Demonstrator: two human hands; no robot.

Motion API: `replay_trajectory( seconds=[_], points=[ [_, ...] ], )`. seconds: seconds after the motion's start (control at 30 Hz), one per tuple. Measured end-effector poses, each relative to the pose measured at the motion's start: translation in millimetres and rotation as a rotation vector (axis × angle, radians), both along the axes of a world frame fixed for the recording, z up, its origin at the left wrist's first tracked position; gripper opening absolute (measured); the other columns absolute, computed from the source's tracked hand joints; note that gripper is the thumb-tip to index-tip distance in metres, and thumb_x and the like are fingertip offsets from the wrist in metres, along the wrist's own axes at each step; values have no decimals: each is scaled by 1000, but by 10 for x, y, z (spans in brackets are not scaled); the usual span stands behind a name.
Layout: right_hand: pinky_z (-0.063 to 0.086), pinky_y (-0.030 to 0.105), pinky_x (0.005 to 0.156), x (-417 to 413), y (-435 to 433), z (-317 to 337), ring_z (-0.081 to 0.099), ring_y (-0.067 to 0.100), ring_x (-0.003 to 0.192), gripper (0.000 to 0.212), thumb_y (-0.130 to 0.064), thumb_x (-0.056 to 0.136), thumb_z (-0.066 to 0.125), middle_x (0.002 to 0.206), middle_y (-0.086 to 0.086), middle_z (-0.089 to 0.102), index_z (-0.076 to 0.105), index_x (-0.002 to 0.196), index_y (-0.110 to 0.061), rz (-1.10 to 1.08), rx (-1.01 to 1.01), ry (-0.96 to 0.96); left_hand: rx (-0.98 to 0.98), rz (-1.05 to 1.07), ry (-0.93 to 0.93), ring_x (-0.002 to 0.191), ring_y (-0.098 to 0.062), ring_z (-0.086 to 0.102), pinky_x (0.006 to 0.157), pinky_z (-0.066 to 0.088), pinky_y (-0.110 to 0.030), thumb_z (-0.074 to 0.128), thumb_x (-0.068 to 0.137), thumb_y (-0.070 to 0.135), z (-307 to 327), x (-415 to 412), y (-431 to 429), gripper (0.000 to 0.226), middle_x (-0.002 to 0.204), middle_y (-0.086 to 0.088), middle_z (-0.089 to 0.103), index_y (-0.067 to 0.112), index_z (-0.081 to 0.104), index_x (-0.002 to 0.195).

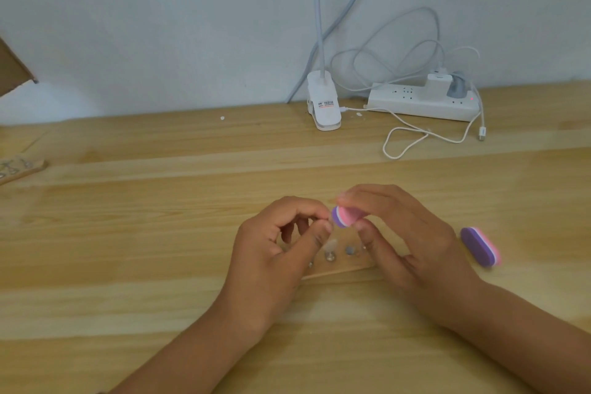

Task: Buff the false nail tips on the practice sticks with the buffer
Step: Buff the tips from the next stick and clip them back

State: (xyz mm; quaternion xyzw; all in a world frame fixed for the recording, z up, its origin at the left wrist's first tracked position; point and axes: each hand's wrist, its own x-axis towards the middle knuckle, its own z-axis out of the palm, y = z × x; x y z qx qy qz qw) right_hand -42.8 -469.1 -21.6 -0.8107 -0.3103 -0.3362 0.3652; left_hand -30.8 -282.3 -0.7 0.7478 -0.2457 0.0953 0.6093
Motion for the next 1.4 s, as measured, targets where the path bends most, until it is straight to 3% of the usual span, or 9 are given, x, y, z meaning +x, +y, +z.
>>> replay_trajectory(
  seconds=[0.17, 0.33, 0.53, 0.6, 0.73, 0.87, 1.17, 1.3, 1.4],
  points=[
    [45, 24, 102, 3, 2, -38, 60, 16, 119, 31, -3, 96, 54, 125, 7, 63, 63, 125, -7, 1, -42, 5, -6, 5, 23, 70, -14, 56, 68, 47, -26, 70, 86, 5, -29, 22, 0, 11, 76, 7, 67, 16, 72, 88],
    [46, 25, 101, -23, 28, -15, 60, 17, 117, 30, 0, 95, 57, 124, 9, 63, 64, 124, -5, 22, -69, -65, -11, -15, 21, 79, -22, 63, 76, 50, -27, 69, 83, 16, -8, 10, -8, 8, 82, -1, 71, 14, 72, 91],
    [48, 27, 99, -17, 30, -14, 62, 18, 114, 27, -1, 96, 57, 122, 9, 65, 66, 121, -2, -21, -43, -74, 10, -13, 0, 79, -15, 63, 76, 49, -26, 69, 85, 10, -11, 7, -7, 6, 81, 3, 69, 13, 72, 90],
    [47, 27, 98, -29, 45, -18, 62, 20, 113, 27, 0, 96, 57, 121, 10, 65, 65, 122, -2, 13, -87, -103, 18, -10, -7, 79, -20, 63, 75, 49, -30, 70, 82, 12, -14, 5, -10, 9, 82, 1, 69, 12, 72, 91],
    [48, 28, 98, -4, 11, -11, 63, 21, 109, 27, -2, 96, 57, 119, 10, 66, 67, 120, 0, -73, -48, -64, 53, 27, -29, 72, -7, 55, 70, 42, -24, 68, 84, 15, -14, 8, -9, 6, 76, 14, 64, 18, 71, 87],
    [49, 28, 96, -26, 33, -13, 63, 22, 109, 28, 1, 95, 58, 118, 11, 66, 65, 122, -1, -8, -84, -93, 81, 42, -53, 73, -5, 54, 69, 38, -21, 67, 83, 28, -15, 11, 6, 10, 78, 15, 65, 20, 72, 89],
    [50, 30, 94, -19, 20, -6, 63, 20, 106, 26, 0, 94, 58, 116, 10, 66, 68, 118, 2, -81, -38, -75, 77, 38, -67, 73, -3, 54, 70, 39, -20, 68, 85, 18, -26, 12, -2, 4, 76, 19, 63, 20, 71, 87],
    [49, 28, 94, -54, 56, -13, 63, 22, 106, 27, 3, 94, 60, 117, 12, 66, 67, 121, 1, -15, -84, -103, 70, 30, -64, 73, -3, 53, 69, 39, -20, 69, 83, 27, -13, 1, 3, 11, 77, 18, 64, 20, 72, 90],
    [51, 30, 93, -1, 20, -4, 65, 23, 102, 25, 2, 93, 63, 113, 12, 68, 69, 117, 2, -118, -47, -61, 79, 44, -72, 72, -3, 53, 70, 40, -22, 68, 84, 15, -17, 7, 11, 6, 75, 18, 62, 20, 71, 87]
  ],
)
